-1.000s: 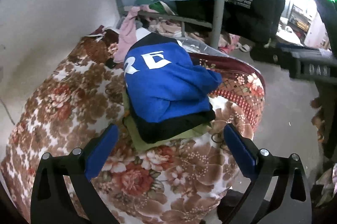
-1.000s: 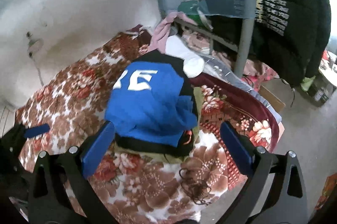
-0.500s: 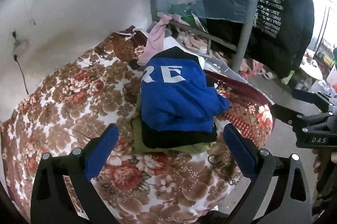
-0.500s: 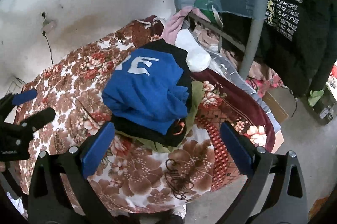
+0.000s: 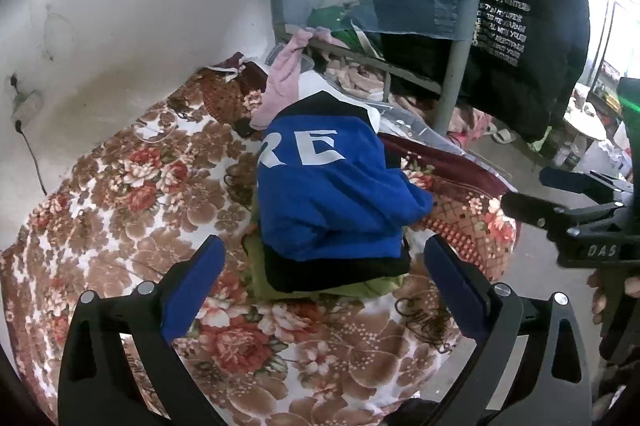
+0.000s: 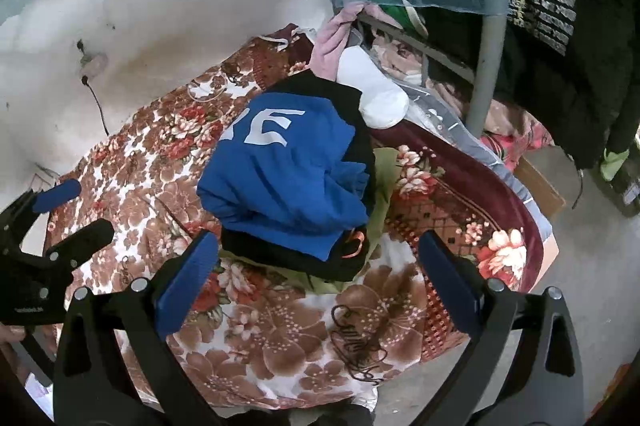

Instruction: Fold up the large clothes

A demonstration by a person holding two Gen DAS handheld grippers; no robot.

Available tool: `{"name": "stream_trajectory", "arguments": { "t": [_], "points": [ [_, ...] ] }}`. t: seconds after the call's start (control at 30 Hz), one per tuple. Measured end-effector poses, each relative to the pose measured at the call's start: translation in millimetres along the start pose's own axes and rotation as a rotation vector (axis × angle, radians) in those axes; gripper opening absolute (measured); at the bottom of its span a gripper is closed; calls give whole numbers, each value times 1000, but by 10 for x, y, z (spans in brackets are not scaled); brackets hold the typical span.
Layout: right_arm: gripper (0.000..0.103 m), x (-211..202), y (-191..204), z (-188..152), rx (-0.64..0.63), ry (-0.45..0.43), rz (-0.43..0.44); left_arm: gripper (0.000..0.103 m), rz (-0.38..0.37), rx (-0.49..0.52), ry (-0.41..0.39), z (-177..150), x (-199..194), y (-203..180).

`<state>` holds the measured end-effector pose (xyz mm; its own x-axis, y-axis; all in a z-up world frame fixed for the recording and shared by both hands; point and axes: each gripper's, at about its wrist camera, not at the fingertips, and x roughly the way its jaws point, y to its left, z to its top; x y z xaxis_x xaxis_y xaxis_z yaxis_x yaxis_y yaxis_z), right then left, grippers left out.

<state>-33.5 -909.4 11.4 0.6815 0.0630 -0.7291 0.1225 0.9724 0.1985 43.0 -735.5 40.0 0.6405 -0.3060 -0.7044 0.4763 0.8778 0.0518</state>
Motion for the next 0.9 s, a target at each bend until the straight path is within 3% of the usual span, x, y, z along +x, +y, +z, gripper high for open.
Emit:
{"name": "stream_trajectory", "arguments": {
  "t": [0.63,0.9],
  "points": [
    [98,215,-20,64,-33,39,17,98,45,-4,-13,108,99,51],
    [98,307,-26,130,-41,58,22,98,50,-61,-3,157,123,100]
  ]
}}
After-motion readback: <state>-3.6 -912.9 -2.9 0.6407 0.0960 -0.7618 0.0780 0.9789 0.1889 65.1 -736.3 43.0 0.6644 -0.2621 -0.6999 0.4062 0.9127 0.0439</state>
